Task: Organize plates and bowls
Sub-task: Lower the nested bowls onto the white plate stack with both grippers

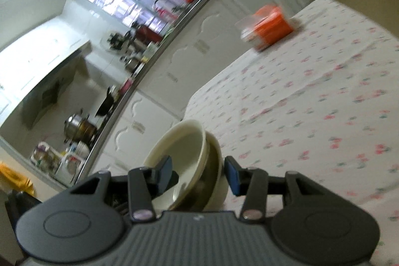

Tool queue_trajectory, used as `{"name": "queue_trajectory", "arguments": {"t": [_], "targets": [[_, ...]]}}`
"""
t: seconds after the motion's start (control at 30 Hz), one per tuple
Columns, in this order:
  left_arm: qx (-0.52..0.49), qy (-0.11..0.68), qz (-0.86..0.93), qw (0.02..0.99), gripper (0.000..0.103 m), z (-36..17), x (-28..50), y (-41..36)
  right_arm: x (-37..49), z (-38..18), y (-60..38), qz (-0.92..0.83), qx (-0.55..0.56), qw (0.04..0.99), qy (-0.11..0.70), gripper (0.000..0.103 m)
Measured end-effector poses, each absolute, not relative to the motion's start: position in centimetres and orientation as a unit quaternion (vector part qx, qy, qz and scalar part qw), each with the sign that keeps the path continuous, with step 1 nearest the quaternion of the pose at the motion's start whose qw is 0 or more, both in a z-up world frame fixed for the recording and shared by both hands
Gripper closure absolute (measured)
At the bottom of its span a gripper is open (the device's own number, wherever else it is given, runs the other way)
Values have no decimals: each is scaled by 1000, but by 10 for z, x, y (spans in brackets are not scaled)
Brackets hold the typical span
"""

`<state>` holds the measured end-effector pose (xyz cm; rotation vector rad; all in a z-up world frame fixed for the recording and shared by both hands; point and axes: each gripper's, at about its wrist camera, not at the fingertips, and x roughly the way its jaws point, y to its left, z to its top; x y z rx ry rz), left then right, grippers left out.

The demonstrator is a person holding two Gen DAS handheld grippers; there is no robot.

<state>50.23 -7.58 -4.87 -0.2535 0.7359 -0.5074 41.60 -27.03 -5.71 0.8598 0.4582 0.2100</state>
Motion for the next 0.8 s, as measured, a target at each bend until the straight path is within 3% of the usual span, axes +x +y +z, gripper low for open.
{"name": "queue_trajectory", "arguments": {"t": [0.4,0.8], "targets": [[-147,354,-153,911,73,-59,528,-3,472,-61,-202,172,386,865,270,56],[-166,380,-135,900,73,-79,546,13,484,-68,-179,175,359,869,293,55]]}}
